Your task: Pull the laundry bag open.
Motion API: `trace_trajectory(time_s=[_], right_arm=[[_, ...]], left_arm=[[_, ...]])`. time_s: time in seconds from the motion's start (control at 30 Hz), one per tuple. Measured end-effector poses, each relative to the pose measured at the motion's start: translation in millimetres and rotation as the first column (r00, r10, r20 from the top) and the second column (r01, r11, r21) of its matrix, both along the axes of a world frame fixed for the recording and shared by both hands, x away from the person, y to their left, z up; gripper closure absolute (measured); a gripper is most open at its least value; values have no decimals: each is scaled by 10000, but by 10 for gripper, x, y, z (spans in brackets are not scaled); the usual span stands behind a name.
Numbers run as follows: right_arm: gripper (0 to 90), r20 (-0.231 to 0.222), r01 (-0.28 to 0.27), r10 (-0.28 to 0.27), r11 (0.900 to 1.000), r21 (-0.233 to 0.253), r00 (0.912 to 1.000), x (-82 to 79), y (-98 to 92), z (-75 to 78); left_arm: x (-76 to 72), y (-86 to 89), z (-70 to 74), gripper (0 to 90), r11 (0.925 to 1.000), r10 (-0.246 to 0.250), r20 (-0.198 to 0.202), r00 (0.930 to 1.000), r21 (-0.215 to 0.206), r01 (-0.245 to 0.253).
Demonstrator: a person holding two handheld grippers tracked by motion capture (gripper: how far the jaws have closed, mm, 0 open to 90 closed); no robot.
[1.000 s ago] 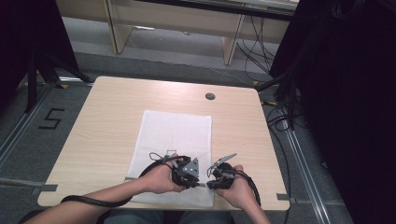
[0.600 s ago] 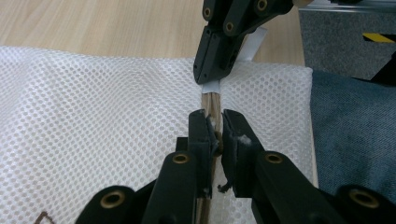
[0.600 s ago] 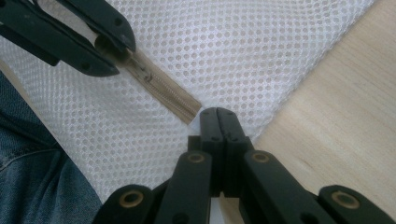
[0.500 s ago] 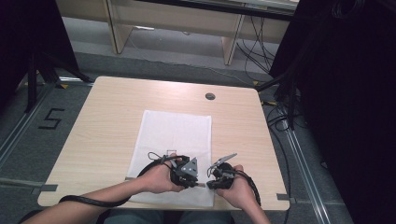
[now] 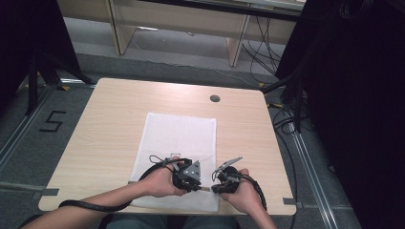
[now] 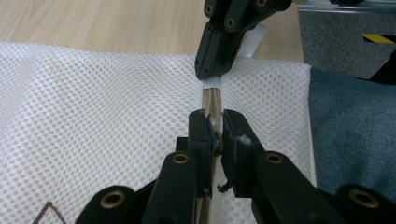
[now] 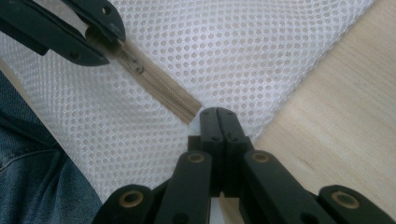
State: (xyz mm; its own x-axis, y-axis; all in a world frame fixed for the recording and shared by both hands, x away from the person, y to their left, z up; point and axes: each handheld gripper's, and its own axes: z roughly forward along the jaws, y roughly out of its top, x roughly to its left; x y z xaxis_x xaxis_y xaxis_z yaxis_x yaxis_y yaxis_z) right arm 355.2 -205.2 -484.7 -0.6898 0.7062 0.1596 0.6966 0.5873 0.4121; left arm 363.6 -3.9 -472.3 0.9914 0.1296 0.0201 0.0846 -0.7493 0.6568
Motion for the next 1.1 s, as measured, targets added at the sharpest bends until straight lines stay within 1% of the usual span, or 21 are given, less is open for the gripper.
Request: trace_trajectory(time_s=[0.07,0.1,0.13,0.37,0.4,0.43,0.47,0.5,0.53,0.67,0.8,0.87,0.9,0.93,0.97,1.0,1.03,1.07,1.1], right_arm=[[900,-27,45,-45,10000,-5,10000,-4,2,2],[900,-22,38,-38,10000,-2,10000,-3,2,1],[900,-17,30,-30,10000,-2,10000,-2,1,1],[900,-83,137,-138,9999,-85,9999,-13,16,7],[900,-106,140,-141,9999,-83,9998,-15,17,9],[900,-103,145,-146,9999,-79,9998,-15,16,9],[900,-103,145,-146,9999,-79,9998,-15,16,9],[900,-59,114,-114,9999,-79,9999,-12,14,7],[900,-106,134,-135,9999,-86,9999,-14,17,9],[900,-43,113,-114,9999,-92,9999,-10,13,5],[900,-57,96,-96,9999,-73,9999,-10,13,7],[900,-36,97,-98,9999,-60,9999,-9,9,5],[900,-36,97,-98,9999,-60,9999,-9,9,5],[900,-37,97,-98,9999,-60,9999,-8,8,5],[900,-45,98,-98,9999,-49,9999,-8,8,5],[900,-45,98,-98,9999,-49,9999,-8,8,5],[900,-48,98,-98,9999,-39,9999,-8,7,5],[900,-52,100,-101,9999,-37,9999,-8,6,5],[900,-50,97,-97,9999,-30,9999,-8,6,5]], left_arm=[[-1,3,-4,820,10000,11,-23,10000,5,-11],[2,3,-3,820,10000,-42,67,10000,19,42],[-3,2,-5,820,10000,7,-15,10000,4,-7],[-9,3,-6,820,10000,22,-41,10000,5,-22],[-8,7,-1,820,10000,-21,84,10000,34,21],[-12,12,0,820,10000,59,-43,10000,-8,-59],[-12,17,5,820,10000,29,57,10000,72,-30],[-14,23,5,820,10000,79,-19,10000,20,-79],[-15,23,5,820,10000,60,-7,10000,43,-60],[-16,34,13,820,9999,26,126,9999,120,-28],[-18,49,17,820,9999,73,2,10000,84,-73],[-14,61,23,820,9999,13,91,10000,110,-14],[-14,65,21,820,10000,42,88,10000,45,-42],[-16,68,22,820,9999,44,85,10000,130,-45],[-15,72,22,820,9999,32,143,9999,97,-33],[-19,75,21,820,10000,61,90,9999,69,-62],[-17,78,25,820,9999,5,200,9998,130,-8],[-23,84,23,820,9999,67,91,9999,82,-68],[-21,88,26,820,10000,27,135,9999,57,-28]])
